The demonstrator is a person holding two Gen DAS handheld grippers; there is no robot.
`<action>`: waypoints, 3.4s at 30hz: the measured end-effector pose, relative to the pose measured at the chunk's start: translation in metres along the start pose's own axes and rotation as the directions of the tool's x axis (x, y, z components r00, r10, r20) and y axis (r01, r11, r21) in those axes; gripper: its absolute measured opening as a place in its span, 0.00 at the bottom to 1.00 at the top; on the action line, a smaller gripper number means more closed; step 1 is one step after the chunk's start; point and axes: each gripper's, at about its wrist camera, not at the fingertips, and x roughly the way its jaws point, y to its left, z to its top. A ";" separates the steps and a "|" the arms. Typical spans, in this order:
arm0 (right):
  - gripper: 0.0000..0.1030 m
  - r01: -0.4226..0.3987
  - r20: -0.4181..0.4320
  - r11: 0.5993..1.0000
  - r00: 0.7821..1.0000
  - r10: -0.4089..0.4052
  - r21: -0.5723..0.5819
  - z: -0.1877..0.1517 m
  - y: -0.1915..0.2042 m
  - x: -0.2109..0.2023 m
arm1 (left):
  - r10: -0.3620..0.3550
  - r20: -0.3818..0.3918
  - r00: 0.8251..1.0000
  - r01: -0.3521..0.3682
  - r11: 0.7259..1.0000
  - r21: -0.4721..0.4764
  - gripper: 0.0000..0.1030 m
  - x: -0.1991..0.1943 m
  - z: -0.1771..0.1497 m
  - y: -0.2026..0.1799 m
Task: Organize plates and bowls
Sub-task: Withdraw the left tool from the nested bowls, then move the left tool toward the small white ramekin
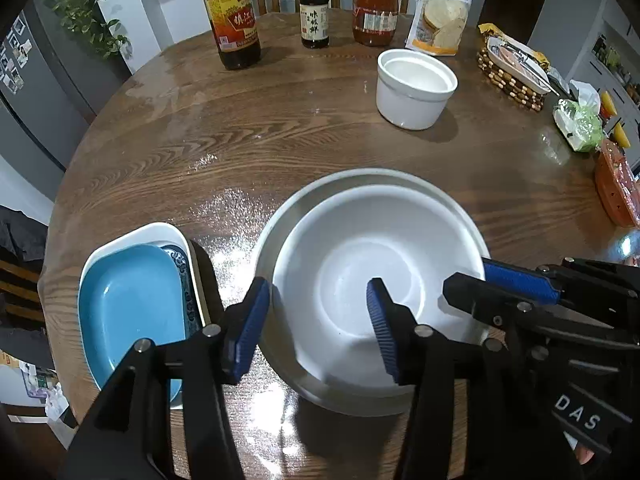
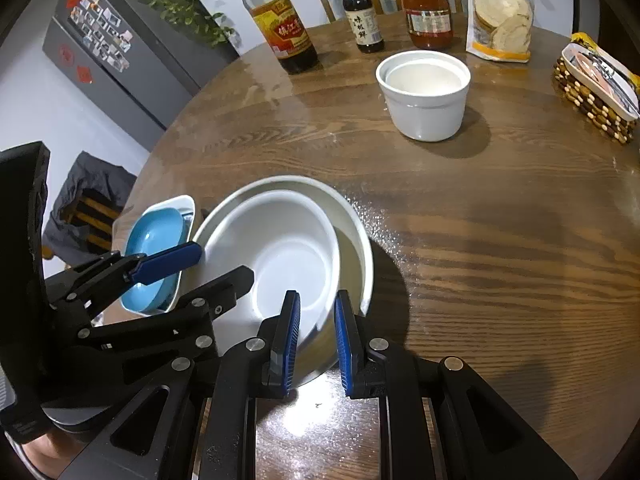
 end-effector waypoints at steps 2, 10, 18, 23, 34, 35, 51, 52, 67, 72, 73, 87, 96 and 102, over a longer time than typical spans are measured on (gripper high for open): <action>0.17 0.001 0.005 1.000 1.000 -0.001 0.006 0.001 -0.002 -0.002 | 0.009 0.012 1.000 -0.009 1.000 -0.002 0.58 -0.003 0.001 0.000; 0.27 -0.005 0.016 0.999 1.000 0.004 0.038 0.001 -0.010 -0.007 | 0.047 0.051 0.998 -0.046 0.999 -0.015 0.74 -0.012 0.004 0.003; 0.57 0.005 0.053 0.997 0.999 -0.009 0.076 0.005 -0.021 -0.018 | 0.088 0.049 0.995 -0.087 0.996 -0.033 0.85 -0.013 0.008 0.007; 0.60 -0.005 0.081 0.993 0.997 -0.005 0.117 0.007 -0.033 -0.027 | 0.101 0.047 0.994 -0.099 0.995 -0.032 0.96 -0.012 0.010 0.004; 0.61 -0.014 0.116 0.989 0.993 -0.003 0.146 0.012 -0.046 -0.041 | 0.099 0.050 0.994 -0.098 0.995 -0.035 0.96 -0.012 0.016 -0.001; 0.61 -0.013 0.119 0.989 0.993 -0.005 0.150 0.012 -0.048 -0.042 | 0.100 0.049 0.994 -0.099 0.995 -0.035 0.96 -0.012 0.016 -0.002; 0.61 -0.004 0.173 0.987 0.985 -0.025 0.162 0.023 -0.072 -0.074 | 0.061 0.087 0.994 -0.060 0.998 -0.007 0.96 -0.025 0.042 -0.026; 0.61 -0.006 0.178 0.987 0.984 -0.023 0.161 0.025 -0.073 -0.077 | 0.056 0.094 0.994 -0.056 0.998 -0.005 0.96 -0.028 0.047 -0.028; 0.62 0.029 0.294 0.985 0.952 -0.078 0.167 0.090 -0.095 -0.129 | 0.037 0.248 0.968 -0.050 0.998 0.047 0.96 -0.072 0.129 -0.053; 0.69 0.032 0.311 0.985 0.947 -0.083 0.167 0.113 -0.100 -0.127 | 0.051 0.266 0.963 -0.060 0.998 0.025 0.97 -0.065 0.152 -0.053; 0.70 0.033 0.312 0.985 0.946 -0.085 0.170 0.115 -0.101 -0.125 | 0.054 0.262 0.964 -0.061 0.998 0.019 0.97 -0.061 0.155 -0.053; 0.71 0.022 0.196 0.971 0.978 -0.070 0.238 0.135 -0.129 -0.051 | 0.021 0.099 0.995 -0.015 0.998 -0.059 0.96 0.024 0.168 -0.041; 0.71 0.008 0.138 0.960 0.989 -0.048 0.279 0.143 -0.140 -0.014 | -0.022 0.039 0.999 0.025 0.997 -0.077 0.96 0.061 0.171 -0.041; 0.71 -0.008 0.099 0.963 0.995 -0.019 0.270 0.147 -0.138 0.008 | -0.018 0.011 1.000 0.019 0.998 -0.061 0.96 0.076 0.172 -0.044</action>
